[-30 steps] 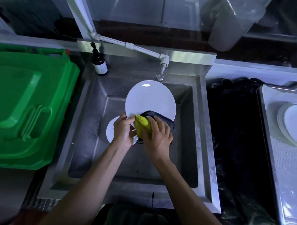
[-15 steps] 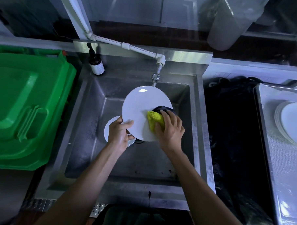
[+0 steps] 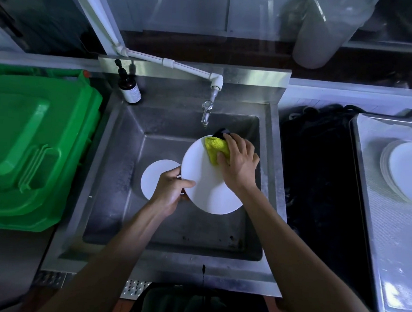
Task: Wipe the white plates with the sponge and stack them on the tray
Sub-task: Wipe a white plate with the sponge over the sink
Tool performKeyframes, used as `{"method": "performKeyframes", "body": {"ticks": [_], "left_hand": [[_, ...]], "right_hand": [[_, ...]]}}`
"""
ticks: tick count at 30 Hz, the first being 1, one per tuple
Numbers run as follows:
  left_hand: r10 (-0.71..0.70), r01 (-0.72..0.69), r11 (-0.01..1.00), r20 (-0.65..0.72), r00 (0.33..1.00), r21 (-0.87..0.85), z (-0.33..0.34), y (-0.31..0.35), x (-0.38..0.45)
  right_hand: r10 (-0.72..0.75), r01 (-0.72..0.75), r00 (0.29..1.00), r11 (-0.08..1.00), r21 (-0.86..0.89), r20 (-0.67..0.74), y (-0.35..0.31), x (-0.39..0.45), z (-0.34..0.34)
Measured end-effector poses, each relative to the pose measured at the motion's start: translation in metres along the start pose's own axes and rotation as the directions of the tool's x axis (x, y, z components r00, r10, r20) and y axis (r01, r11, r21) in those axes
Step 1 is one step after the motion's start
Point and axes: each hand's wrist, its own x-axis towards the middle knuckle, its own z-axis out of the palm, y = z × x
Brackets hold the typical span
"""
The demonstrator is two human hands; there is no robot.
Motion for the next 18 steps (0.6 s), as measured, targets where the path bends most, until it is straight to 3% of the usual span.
{"method": "performKeyframes", "body": {"ticks": [5, 12, 18], "left_hand": [[0.008, -0.008, 1.0, 0.03, 1.0, -0.003, 0.017, -0.007, -0.005], [0.047, -0.047, 0.999, 0.022, 0.999, -0.027, 0.032, -0.015, -0.013], [0.051, -0.05, 0.998, 0.009, 0.999, -0.022, 0.035, -0.022, -0.021]], "right_hand": [[-0.048, 0.047, 0.998, 0.998, 0.043, 0.028, -0.007, -0.014, -0.001], [-0.222, 0.209, 0.967, 0.971, 0.113, 0.126, -0.011, -0.046, -0.003], [-0.266, 0.247, 0.954, 0.959, 0.141, 0.139, -0.001, -0.053, -0.006]]}}
